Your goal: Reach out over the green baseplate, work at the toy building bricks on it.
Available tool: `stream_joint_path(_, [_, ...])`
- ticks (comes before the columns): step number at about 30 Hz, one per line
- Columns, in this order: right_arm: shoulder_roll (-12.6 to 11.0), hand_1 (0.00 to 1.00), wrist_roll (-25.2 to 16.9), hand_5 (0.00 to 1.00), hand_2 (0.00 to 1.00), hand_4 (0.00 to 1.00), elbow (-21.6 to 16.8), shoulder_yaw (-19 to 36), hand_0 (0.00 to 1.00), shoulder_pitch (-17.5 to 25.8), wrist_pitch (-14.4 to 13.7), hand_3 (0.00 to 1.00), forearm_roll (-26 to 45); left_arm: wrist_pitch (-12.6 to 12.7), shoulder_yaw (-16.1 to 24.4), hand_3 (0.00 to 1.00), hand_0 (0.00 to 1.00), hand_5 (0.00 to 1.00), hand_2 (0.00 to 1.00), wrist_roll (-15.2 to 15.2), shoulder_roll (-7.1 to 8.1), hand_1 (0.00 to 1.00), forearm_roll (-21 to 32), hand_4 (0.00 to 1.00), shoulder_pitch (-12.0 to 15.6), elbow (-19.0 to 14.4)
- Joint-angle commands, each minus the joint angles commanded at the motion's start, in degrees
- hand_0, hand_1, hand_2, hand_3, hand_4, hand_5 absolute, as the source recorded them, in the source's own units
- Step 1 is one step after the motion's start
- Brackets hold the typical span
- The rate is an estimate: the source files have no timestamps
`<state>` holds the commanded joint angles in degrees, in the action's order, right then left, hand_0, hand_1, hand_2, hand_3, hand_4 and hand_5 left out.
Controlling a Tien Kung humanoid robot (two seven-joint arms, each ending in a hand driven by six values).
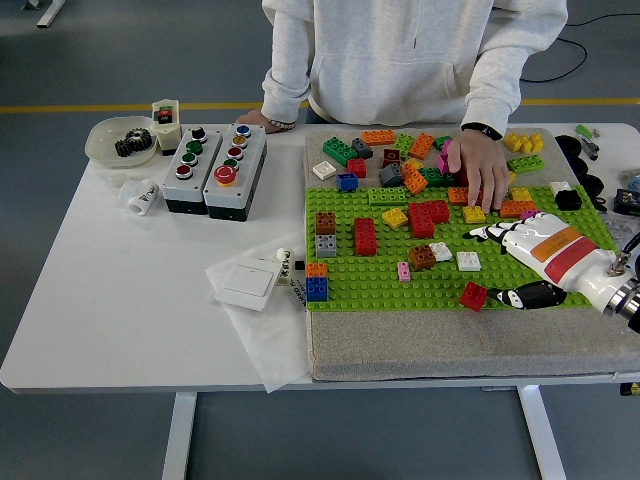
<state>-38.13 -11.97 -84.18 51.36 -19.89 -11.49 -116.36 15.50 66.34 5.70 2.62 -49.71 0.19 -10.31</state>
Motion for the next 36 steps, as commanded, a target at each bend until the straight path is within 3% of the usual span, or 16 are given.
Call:
stream_joint_path(3, [0.0,0.488,-0.6,0.305,0.590,0.733,-1.9,0.0,0.414,0.6,0.5,0.527,6.5,0.0,0.1,0.768,0.784,0.702,0.879,0.1,0.04,0.828,-0.2,0.779,0.1,0.0])
stream_joint_path(4, [0.1,0.662,-1.5,0.443,0.713,0.815,-1.7,-0.7,0.709,0.8,0.6,0.547,8.7,0.0,0.1,0.767,0.783,0.699,0.878,0.1,0.04,0.827,-0.2,0.777,0.2,0.0])
stream_joint_path(10, [0.9,0.662,-2.8,0.443,0.713,0.815,-0.2,-4.5,0.709,1.1,3.9,0.547,23.3,0.0,0.2,0.767,0.783,0.699,0.878,0.2,0.04,0.827,-0.7,0.777,0.4,0.0])
stream_joint_path(11, [1.0,0.698,-2.7,0.457,0.735,0.809,-0.1,-4.8,0.771,0.9,4.4,0.572,25.5,0.0,0.1,0.767,0.782,0.697,0.878,0.2,0.05,0.826,-0.7,0.776,0.4,0.0])
stream_joint_path(19, [2.7,0.713,-2.7,0.464,0.741,0.812,3.0,-6.3,0.769,-2.3,5.9,0.574,43.0,-0.1,-0.4,0.766,0.782,0.700,0.876,0.2,0.12,0.825,-0.4,0.779,0.2,0.0])
stream_joint_path(22, [3.1,0.713,-3.1,0.464,0.741,0.812,3.8,-7.1,0.769,-3.0,6.5,0.574,43.9,0.0,-0.8,0.766,0.782,0.700,0.876,0.2,0.16,0.825,-0.1,0.779,0.1,0.0])
stream_joint_path(23, [3.1,0.654,-3.1,0.466,0.655,0.784,3.9,-7.6,0.766,-3.3,6.7,0.519,44.1,0.0,-0.8,0.763,0.782,0.698,0.876,0.2,0.19,0.823,0.0,0.778,0.1,0.0])
stream_joint_path(28, [3.3,0.654,-2.1,0.466,0.655,0.784,4.2,-9.2,0.766,-4.4,7.9,0.519,43.0,0.1,-1.0,0.763,0.782,0.698,0.876,0.2,0.19,0.823,0.1,0.778,-0.1,0.0])
stream_joint_path(29, [3.3,0.624,-1.9,0.463,0.660,0.791,4.1,-9.2,0.598,-4.4,8.0,0.528,42.4,0.1,-1.0,0.764,0.782,0.695,0.874,0.2,0.20,0.822,0.2,0.777,-0.1,0.0])
stream_joint_path(36, [2.8,0.616,-2.0,0.467,0.676,0.804,2.2,-9.0,0.564,-6.3,8.4,0.534,25.3,0.1,-1.3,0.764,0.782,0.696,0.873,0.2,0.30,0.822,0.4,0.777,0.0,0.0])
